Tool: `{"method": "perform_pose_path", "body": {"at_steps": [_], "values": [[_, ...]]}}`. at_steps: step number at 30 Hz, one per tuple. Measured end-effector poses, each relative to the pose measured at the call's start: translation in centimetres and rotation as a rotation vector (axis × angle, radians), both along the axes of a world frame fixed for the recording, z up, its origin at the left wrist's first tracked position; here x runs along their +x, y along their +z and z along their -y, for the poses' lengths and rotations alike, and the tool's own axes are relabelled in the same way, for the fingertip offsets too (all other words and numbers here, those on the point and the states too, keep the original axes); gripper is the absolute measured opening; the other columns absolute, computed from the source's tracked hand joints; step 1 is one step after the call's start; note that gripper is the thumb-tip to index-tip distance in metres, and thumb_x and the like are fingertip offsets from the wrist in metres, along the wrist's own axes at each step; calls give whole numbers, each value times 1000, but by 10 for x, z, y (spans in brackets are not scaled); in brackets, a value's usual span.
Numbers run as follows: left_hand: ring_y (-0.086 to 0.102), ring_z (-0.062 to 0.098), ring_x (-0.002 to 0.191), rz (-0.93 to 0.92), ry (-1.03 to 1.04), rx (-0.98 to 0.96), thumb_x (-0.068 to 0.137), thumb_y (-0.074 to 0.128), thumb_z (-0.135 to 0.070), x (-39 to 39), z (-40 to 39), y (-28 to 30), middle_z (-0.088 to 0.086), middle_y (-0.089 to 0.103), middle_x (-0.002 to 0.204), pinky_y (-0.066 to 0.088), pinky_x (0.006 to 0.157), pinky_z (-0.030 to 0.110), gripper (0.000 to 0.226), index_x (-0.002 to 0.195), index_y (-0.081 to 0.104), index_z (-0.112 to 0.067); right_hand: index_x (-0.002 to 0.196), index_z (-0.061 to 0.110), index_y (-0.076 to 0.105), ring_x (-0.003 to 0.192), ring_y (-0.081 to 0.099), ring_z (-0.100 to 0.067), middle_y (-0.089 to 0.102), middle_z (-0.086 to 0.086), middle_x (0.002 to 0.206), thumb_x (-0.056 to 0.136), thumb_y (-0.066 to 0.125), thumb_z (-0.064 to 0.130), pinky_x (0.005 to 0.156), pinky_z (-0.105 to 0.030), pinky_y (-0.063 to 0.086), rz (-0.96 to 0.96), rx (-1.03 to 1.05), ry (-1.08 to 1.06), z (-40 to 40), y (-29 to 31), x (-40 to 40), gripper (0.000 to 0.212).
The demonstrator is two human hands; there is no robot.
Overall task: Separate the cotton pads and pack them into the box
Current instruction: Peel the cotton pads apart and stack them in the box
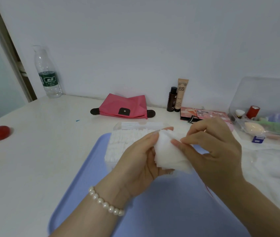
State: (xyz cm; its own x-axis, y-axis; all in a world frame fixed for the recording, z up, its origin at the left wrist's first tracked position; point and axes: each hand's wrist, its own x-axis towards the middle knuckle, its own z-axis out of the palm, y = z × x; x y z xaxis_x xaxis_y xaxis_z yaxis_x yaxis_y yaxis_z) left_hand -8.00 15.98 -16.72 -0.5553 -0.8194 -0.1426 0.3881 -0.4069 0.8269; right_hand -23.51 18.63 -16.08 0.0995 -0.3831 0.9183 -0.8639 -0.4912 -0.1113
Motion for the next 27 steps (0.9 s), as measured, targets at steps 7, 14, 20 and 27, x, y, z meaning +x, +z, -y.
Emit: {"method": "perform_pose_path", "body": {"at_steps": [7, 14, 20, 27], "values": [[64, 24, 85, -46, -35, 40, 95, 33, -41, 1, 3, 1, 10, 69, 104, 44, 85, 45, 46, 116, 63, -15, 64, 8, 68, 77, 54, -8, 63, 7, 78, 76, 68, 24, 79, -12, 39, 44, 104, 105, -6, 5, 4, 20], [62, 32, 102, -67, -147, -137, 73, 58, -9, 2, -3, 2, 14, 63, 117, 53, 80, 45, 52, 125, 56, -10, 69, 7, 56, 54, 57, -7, 64, 1, 58, 76, 70, 2, 55, -17, 49, 842, 559, 245, -10, 25, 7, 17], [65, 29, 93, -147, -62, -111, 63, 53, 11, 0, 2, -1, 11, 66, 106, 58, 72, 36, 64, 122, 56, -13, 73, 17, 52, 59, 60, -9, 59, 7, 56, 83, 58, -5, 50, -21, 52, 1375, 447, 481, -7, 40, -13, 25], [64, 25, 98, -131, -54, -151, 80, 58, 4, -1, 0, -1, 14, 66, 114, 53, 82, 32, 44, 123, 55, -3, 71, 14, 55, 60, 64, -9, 66, 1, 59, 66, 68, 1, 54, -23, 55, 1175, 564, 548, -13, 40, 1, 19]]}}
